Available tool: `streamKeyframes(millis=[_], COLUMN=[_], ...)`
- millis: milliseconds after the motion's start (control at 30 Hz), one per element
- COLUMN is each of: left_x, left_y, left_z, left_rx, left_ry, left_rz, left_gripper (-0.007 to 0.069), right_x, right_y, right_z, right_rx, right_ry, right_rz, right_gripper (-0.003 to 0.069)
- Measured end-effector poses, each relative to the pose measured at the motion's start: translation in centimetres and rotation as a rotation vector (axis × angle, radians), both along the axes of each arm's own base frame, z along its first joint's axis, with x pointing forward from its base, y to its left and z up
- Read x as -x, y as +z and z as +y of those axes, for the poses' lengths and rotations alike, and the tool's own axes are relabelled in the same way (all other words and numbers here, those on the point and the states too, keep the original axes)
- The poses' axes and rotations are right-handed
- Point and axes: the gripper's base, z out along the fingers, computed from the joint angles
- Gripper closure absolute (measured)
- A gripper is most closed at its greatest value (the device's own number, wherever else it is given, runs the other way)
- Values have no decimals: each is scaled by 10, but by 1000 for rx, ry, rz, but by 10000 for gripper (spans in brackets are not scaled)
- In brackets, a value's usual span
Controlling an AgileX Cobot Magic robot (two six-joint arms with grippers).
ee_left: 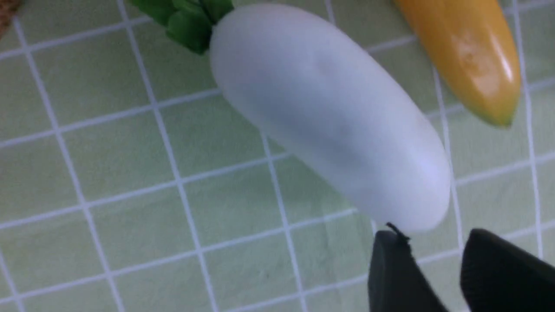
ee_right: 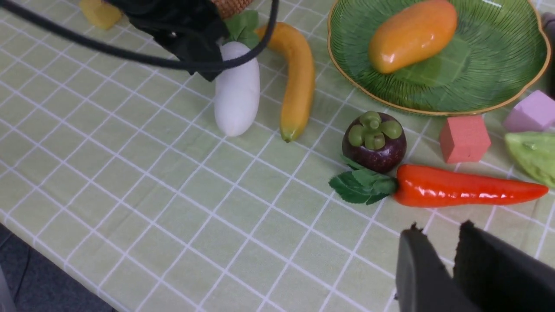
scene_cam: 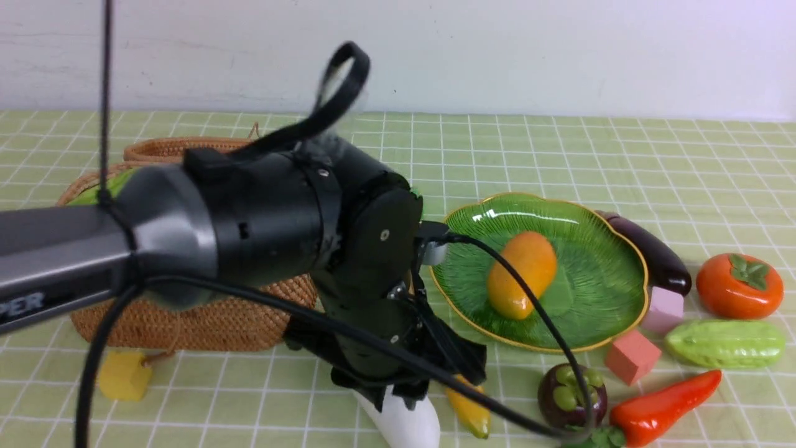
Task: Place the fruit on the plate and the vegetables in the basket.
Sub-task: Take a daikon with your left arm and place it on the basket on the left.
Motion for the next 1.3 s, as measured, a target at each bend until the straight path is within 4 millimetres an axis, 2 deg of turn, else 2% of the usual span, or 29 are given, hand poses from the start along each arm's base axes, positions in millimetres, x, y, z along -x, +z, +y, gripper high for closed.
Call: streamKeyframes(millis=[33, 133, 167, 267, 400, 567, 667, 700, 867, 967, 1100, 1167, 1200, 1233, 1300], left_x=[-4, -11, -13, -17, -19, -23, -24, -24, -19, -14, -8, -3, 5, 7, 26], left_y=[-4, -14, -16, -25, -37, -55, -64, -64, -64, -57, -35, -21, -4, -2, 22], left_z=[-1, -4, -4, -7, -9, -10, -9, -9, -4, 1, 7, 9, 11, 11, 6], left_rx=[0, 4, 5, -2, -26, -76, -113, -116, -178, -208, -191, -177, -159, -157, -121], left_ry=[46, 122, 144, 183, 195, 193, 199, 200, 208, 212, 209, 194, 160, 155, 67], left_rz=[11, 18, 18, 28, 49, 64, 81, 83, 131, 153, 140, 124, 100, 97, 50], left_gripper=[227, 50, 8, -34, -24, 43, 148, 162, 159, 159, 159, 159, 159, 159, 159], right_x=[0, 0, 0, 0, 0, 1, 1, 1, 1, 1, 1, 1, 0, 0, -1], right_y=[0, 0, 0, 0, 0, 0, 0, 0, 0, 1, 2, 3, 6, 6, 12], right_z=[0, 0, 0, 0, 0, 1, 2, 2, 2, 2, 4, 4, 5, 5, 10], right_rx=[0, 2, 5, 17, 32, 33, 31, 33, 32, 30, 11, -1, -14, -16, -57], right_ry=[0, 2, 4, 14, 27, 49, 54, 56, 57, 63, 68, 67, 75, 77, 120], right_rz=[0, -2, -5, -14, -25, -28, -31, -33, -33, -34, -40, -53, -82, -86, -156], right_gripper=[518, 517, 515, 513, 511, 511, 510, 509, 505, 501, 507, 524, 556, 561, 620])
